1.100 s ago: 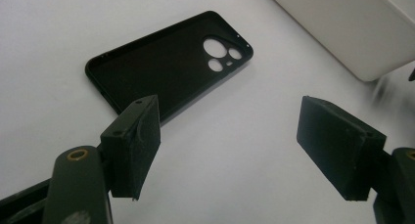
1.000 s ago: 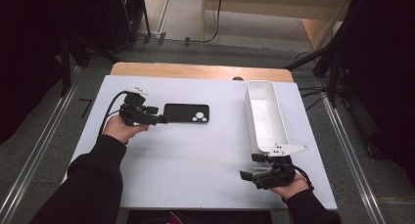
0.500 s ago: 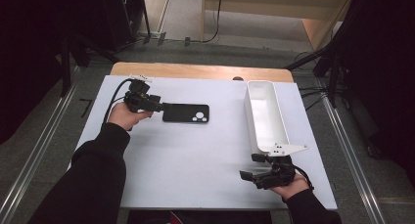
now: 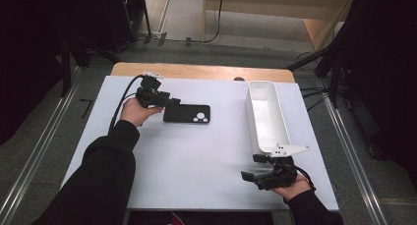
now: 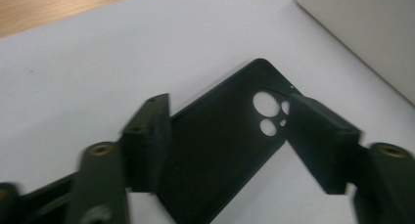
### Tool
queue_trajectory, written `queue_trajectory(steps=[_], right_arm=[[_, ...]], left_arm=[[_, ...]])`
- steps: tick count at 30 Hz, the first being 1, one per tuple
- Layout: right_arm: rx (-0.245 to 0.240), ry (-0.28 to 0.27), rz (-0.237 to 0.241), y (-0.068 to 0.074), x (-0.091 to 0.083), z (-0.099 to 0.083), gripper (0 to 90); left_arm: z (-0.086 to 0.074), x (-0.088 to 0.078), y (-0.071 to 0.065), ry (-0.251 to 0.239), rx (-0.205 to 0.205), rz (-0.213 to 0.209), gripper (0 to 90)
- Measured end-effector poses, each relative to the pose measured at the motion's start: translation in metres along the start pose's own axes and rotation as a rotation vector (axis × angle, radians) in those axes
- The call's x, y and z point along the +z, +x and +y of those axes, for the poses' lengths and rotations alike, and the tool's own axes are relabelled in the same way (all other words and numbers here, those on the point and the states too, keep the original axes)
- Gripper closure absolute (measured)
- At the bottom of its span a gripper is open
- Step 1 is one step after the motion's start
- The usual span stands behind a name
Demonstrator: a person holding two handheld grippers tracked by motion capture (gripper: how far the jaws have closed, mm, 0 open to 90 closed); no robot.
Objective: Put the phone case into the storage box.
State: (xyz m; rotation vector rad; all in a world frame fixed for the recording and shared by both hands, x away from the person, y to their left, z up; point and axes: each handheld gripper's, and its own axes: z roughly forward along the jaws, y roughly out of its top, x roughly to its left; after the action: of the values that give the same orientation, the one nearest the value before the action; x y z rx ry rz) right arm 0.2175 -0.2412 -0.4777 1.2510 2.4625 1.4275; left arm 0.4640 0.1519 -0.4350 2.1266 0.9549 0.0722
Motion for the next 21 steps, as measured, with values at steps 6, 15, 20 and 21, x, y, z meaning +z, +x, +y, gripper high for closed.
queue_trajectory(steps=[6, 15, 20, 21], right_arm=[[-0.006, -0.003, -0.001, 0.0, -0.001, 0.0, 13.0], [-0.007, -0.003, -0.004, 0.0, -0.001, 0.0, 13.0], [-0.005, -0.001, -0.002, 0.0, -0.001, 0.0, 13.0], [-0.006, 0.0, -0.002, 0.0, -0.001, 0.0, 13.0]], left_arm=[[-0.002, -0.004, 0.001, -0.018, 0.012, -0.03, 89.0], [-0.015, 0.002, 0.007, 0.017, 0.007, -0.017, 89.3], [-0.025, 0.01, 0.01, 0.032, 0.015, -0.009, 89.3], [-0.027, 0.011, 0.011, 0.035, 0.019, -0.006, 89.3]])
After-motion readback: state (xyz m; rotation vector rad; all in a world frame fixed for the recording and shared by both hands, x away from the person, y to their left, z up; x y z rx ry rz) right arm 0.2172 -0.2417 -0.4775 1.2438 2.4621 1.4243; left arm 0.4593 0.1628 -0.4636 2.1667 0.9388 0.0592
